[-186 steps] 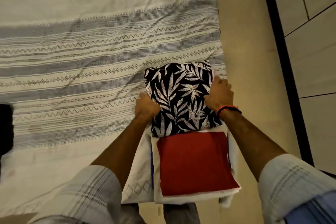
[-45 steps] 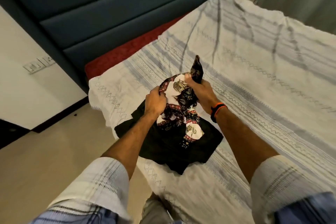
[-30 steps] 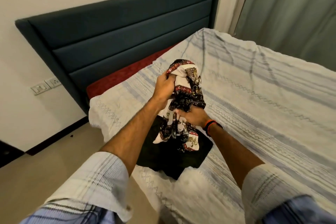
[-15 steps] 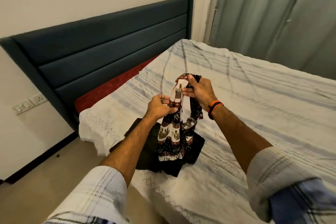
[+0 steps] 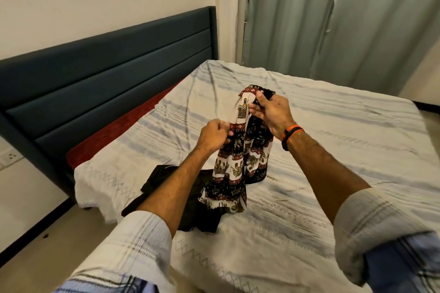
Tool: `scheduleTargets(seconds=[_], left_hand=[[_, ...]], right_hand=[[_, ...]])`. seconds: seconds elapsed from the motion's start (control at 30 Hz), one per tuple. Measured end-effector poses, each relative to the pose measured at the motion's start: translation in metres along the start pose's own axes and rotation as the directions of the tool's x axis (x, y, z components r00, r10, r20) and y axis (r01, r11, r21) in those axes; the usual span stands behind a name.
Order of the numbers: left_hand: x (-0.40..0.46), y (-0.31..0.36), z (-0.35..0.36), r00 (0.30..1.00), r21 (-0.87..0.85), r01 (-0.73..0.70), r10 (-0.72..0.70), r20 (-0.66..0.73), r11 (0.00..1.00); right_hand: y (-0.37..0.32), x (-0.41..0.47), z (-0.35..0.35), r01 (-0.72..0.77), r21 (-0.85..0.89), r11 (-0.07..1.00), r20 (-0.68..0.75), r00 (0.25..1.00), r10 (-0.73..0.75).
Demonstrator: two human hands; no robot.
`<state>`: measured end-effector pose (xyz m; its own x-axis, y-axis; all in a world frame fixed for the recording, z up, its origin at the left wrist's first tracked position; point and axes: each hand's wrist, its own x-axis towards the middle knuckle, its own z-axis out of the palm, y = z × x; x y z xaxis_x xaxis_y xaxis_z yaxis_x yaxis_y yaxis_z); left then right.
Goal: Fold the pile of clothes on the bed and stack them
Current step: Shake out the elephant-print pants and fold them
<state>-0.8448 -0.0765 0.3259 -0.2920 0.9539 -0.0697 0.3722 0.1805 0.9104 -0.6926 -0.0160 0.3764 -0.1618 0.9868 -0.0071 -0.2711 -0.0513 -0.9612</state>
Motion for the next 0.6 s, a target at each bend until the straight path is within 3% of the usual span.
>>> scheduleTargets(seconds=[0.1,0.2,0.4,0.5,0.6], left_hand=[[-0.003,0.015,0.028,0.995,0.182,-0.041,0.025,0.092,0.982],[-0.003,0.025,0.069,0.997,0.322,-0.080,0.074,0.032,0.943],[-0.012,0.065,0.125,0.991,0.203,-0.131,0.130,0.021,0.970],[-0.012,0.078,0.144,0.993,0.028,-0.120,0.120,-0.004,0.992],[-0.014,0.091,0.167,0.997,-0.179,-0.076,0.078,0.003,0.981]], right_hand=[[-0.013,-0.003,-0.022,0.007,0.098,0.995,-0.004,1.000,-0.007],[-0.028,-0.002,-0.049,0.026,0.076,0.997,0.000,1.000,-0.026],[-0.059,0.005,-0.124,0.084,0.037,0.996,-0.037,0.996,-0.083],[-0.063,0.006,-0.157,0.055,-0.144,0.988,-0.001,0.998,-0.056],[-0.056,-0.002,-0.190,0.040,-0.330,0.943,0.143,0.990,0.009]])
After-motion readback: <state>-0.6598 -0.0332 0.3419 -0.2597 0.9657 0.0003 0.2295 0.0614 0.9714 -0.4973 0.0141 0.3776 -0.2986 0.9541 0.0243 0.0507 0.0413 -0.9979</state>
